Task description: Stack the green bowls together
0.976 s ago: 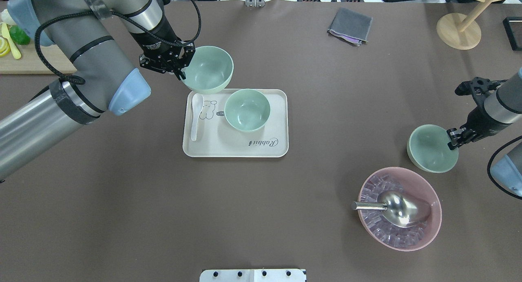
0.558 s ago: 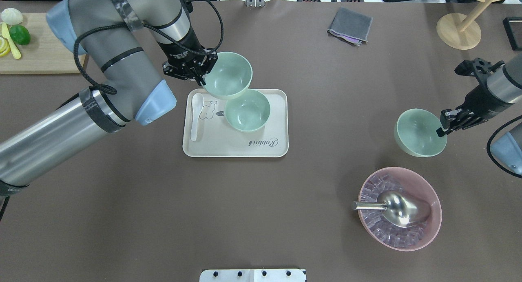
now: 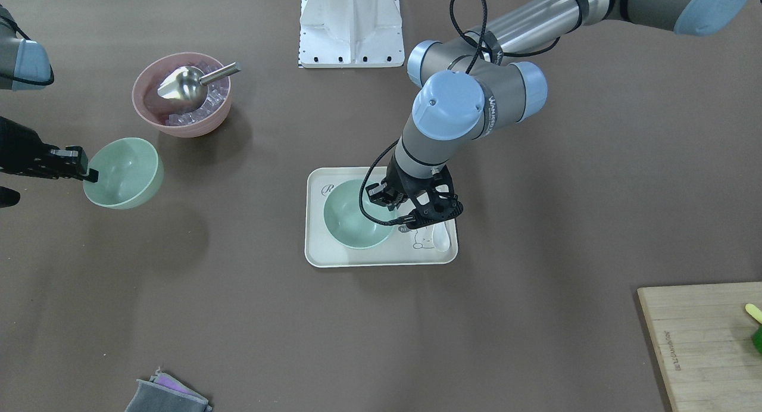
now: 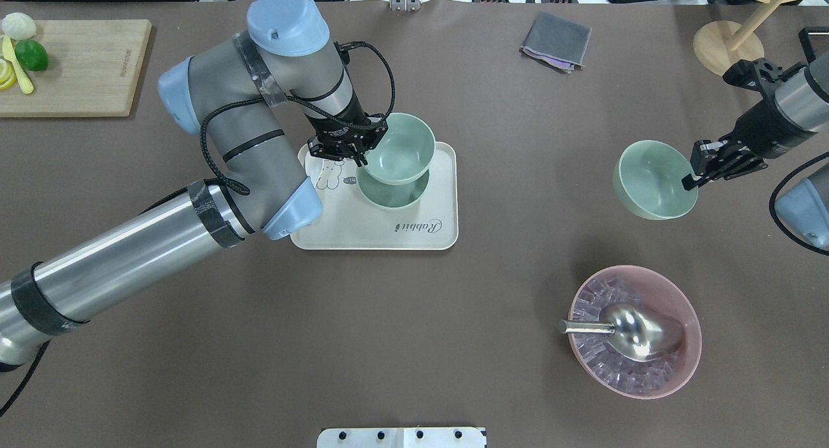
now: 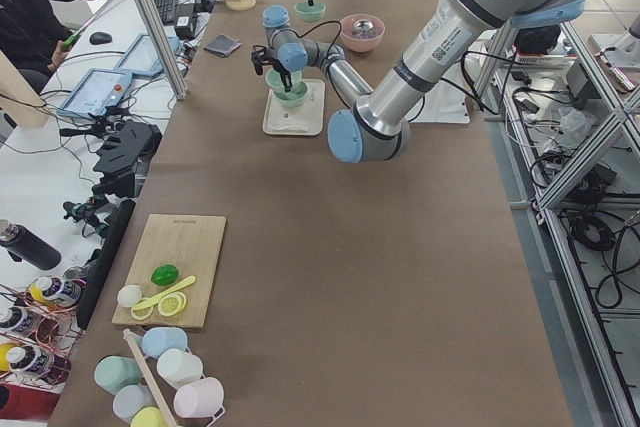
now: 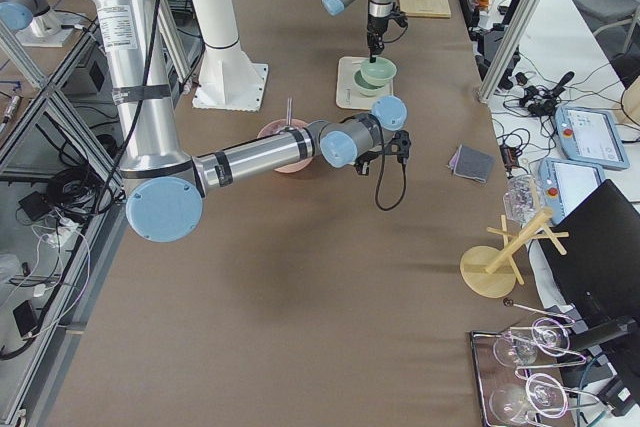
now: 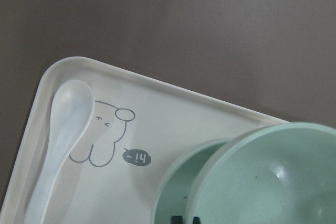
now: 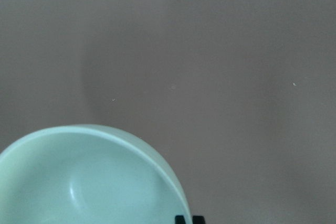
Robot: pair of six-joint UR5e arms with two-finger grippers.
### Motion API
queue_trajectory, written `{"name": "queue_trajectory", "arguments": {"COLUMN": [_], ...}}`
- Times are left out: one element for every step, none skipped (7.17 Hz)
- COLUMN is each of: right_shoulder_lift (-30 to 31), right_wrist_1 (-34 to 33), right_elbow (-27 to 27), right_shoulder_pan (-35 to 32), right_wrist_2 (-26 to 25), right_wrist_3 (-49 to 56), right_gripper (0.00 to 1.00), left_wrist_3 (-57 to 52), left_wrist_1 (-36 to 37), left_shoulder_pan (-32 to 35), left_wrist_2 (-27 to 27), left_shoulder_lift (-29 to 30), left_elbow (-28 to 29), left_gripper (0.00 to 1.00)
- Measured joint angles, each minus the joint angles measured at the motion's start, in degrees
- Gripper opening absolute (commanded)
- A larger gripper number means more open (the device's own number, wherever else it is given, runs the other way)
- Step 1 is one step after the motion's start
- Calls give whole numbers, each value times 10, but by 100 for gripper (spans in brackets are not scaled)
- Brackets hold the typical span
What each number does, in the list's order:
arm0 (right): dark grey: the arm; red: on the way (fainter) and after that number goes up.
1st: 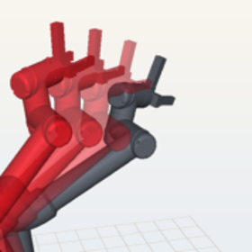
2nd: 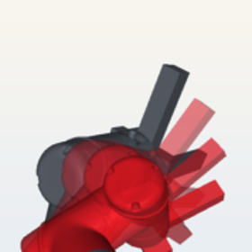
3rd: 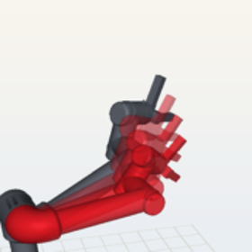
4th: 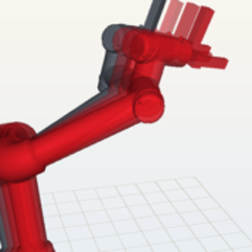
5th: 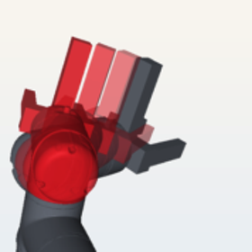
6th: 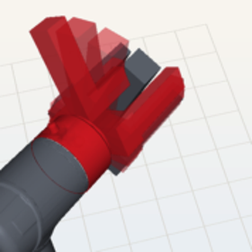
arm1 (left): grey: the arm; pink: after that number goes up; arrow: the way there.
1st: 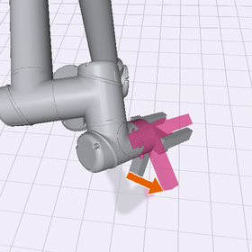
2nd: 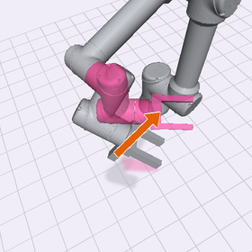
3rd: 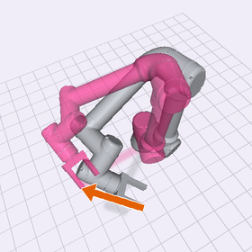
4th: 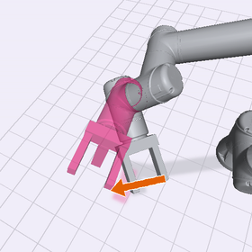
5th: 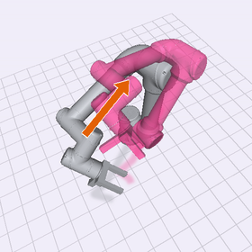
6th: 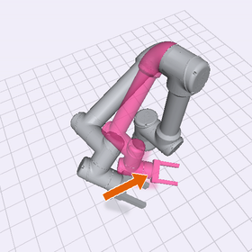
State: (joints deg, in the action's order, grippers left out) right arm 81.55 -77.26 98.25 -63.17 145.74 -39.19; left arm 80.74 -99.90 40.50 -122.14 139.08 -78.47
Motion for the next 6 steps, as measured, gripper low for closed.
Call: {"name": "queue_trajectory", "arguments": {"right_shoulder_lift": [-3, -5, -6, -6, -6, -6], "right_wrist_1": [0, 0, 0, 0, 0, 0], "right_elbow": [0, 1, 0, 0, 0, 0], "right_shoulder_pan": [0, 0, 0, 0, 0, 0], "right_wrist_2": [-2, -3, -5, -6, -6, -6], "right_wrist_3": [-4, -5, -6, -6, -6, -6], "right_gripper": [0, 0, 0, 0, 0, 0], "left_wrist_3": [3, 4, 4, 3, 2, 1], "left_wrist_1": [0, 0, 1, 1, 1, 0], "left_shoulder_pan": [-3, -4, -4, -3, -3, -2], "left_wrist_2": [0, 1, 1, 2, 2, 2], "left_shoulder_lift": [0, -1, -3, -4, -7, -10], "left_elbow": [1, 1, 1, 2, 2, 2], "left_gripper": [0, 0, 0, 0, 0, 0]}}
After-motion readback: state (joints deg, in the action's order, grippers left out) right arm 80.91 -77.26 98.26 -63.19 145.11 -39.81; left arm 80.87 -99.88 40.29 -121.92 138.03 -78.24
